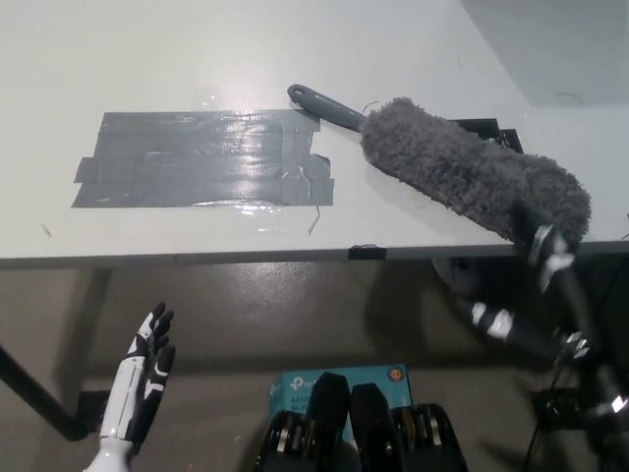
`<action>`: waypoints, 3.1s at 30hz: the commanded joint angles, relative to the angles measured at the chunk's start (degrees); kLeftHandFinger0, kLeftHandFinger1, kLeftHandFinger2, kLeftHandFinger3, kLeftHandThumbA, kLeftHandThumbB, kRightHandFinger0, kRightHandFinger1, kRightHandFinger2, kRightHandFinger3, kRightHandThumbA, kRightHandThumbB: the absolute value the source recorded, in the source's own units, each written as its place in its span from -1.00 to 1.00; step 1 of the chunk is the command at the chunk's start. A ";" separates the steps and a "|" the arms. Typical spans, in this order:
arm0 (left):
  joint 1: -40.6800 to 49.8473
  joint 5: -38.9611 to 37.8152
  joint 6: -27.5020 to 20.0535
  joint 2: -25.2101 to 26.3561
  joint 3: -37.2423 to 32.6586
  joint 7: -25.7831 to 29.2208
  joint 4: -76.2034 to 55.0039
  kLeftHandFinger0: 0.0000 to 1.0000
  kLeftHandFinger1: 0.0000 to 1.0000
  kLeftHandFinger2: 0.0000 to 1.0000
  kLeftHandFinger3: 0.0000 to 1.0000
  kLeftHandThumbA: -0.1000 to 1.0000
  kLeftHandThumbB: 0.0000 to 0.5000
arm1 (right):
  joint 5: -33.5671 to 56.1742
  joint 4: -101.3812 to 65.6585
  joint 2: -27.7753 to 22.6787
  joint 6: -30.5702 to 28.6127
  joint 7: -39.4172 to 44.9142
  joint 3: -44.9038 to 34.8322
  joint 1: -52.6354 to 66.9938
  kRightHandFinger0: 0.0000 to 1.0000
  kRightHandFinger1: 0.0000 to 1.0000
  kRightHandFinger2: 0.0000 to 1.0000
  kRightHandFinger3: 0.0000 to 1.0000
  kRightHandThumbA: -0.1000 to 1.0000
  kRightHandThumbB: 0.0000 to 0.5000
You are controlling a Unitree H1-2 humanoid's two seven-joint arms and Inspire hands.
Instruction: A grey duster is kept infront of the robot in the middle of the table and the robot extends its right arm to grab the duster, picks it up and hands it to a person
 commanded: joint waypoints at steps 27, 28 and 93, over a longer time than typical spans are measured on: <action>-1.45 1.59 -4.02 0.43 0.57 1.31 -1.24 1.00 1.00 1.00 1.00 0.97 0.09 | -17.33 43.35 -8.58 24.61 8.93 16.35 -46.26 1.00 1.00 1.00 1.00 1.00 0.73; -1.45 1.76 -4.01 0.45 0.58 1.37 -1.31 1.00 1.00 1.00 1.00 0.96 0.08 | -18.07 45.81 -8.43 24.61 9.23 17.47 -47.24 1.00 1.00 1.00 1.00 1.00 0.72; -3.63 -1.02 -3.70 0.79 0.66 -0.02 -1.06 0.97 1.00 1.00 1.00 0.37 -0.38 | -10.87 54.84 -10.43 13.70 18.56 14.81 -44.77 -1.00 -0.85 -0.45 0.47 -1.00 -0.16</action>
